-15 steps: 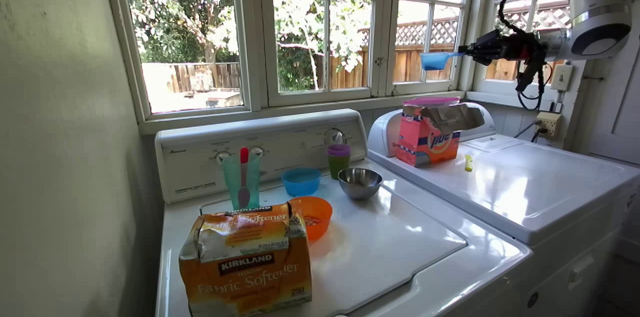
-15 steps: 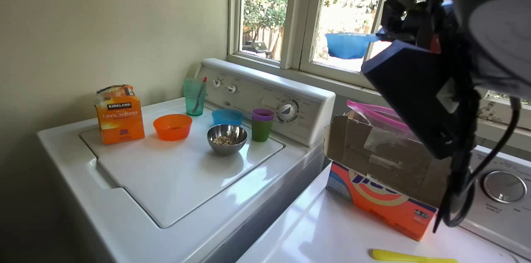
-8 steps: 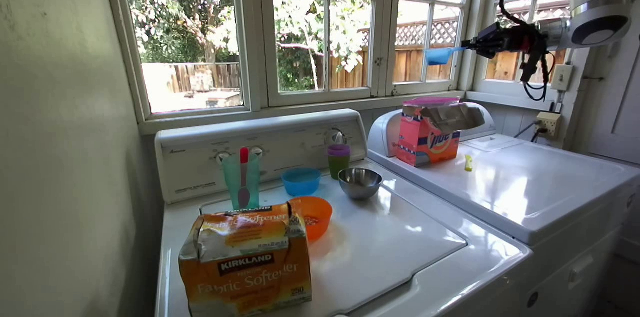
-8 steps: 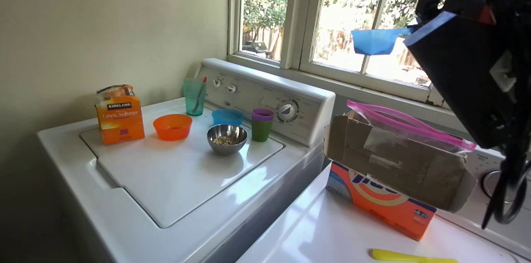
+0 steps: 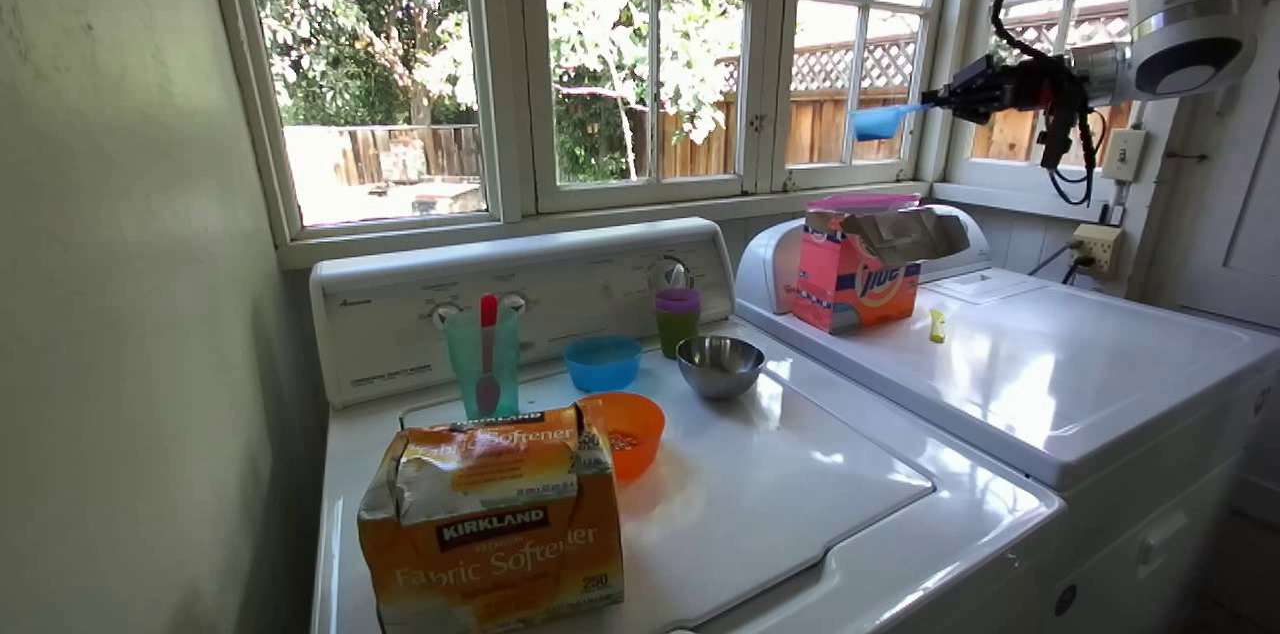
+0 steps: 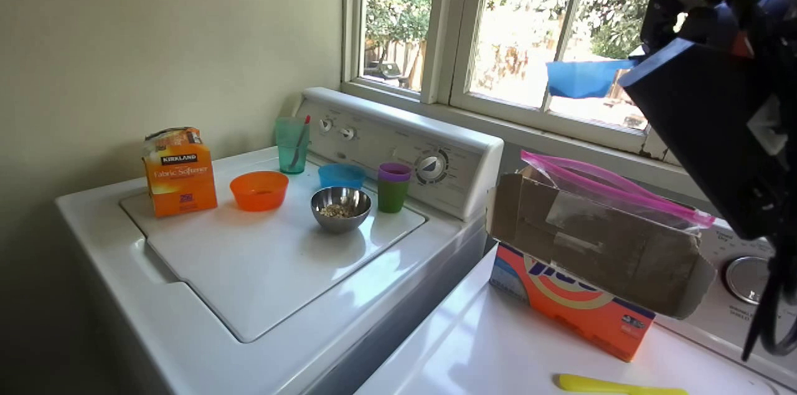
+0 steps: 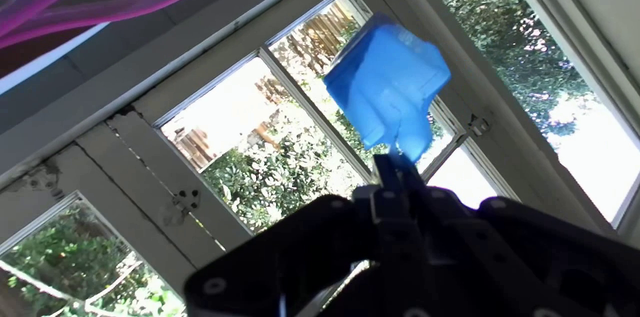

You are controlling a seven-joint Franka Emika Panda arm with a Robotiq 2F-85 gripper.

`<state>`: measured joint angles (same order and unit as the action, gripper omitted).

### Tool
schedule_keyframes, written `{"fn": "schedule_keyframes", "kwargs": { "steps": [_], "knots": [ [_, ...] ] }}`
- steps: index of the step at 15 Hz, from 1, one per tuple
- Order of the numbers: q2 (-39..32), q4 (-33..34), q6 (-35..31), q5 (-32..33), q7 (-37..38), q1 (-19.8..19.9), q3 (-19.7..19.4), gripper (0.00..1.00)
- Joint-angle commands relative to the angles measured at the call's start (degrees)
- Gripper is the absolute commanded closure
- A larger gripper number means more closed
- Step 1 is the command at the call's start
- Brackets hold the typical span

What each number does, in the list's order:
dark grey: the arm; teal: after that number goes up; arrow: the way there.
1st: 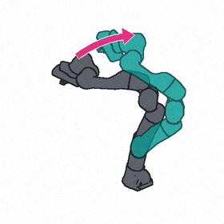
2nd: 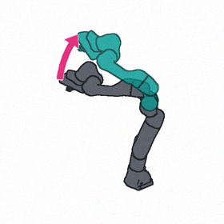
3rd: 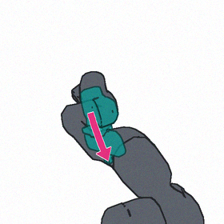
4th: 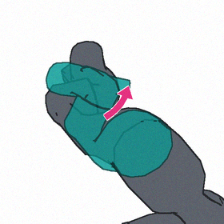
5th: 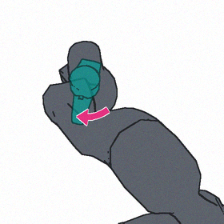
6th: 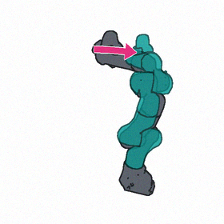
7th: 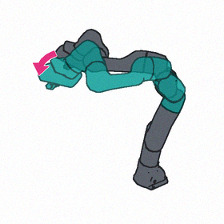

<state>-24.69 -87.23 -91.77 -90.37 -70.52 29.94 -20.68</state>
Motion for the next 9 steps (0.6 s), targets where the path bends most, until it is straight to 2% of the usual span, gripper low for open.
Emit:
{"fn": "schedule_keyframes", "kwargs": {
  "steps": [1,4,9],
  "knots": [
    [-3.00,3.84,-6.35,-0.23,1.64,0.16,0.04,0.99],
    [-4.45,5.44,-11.33,0.51,2.17,0.20,0.32,0.99],
    [-6.87,8.04,-15.71,2.67,3.80,0.07,1.02,0.99]
  ]
}}
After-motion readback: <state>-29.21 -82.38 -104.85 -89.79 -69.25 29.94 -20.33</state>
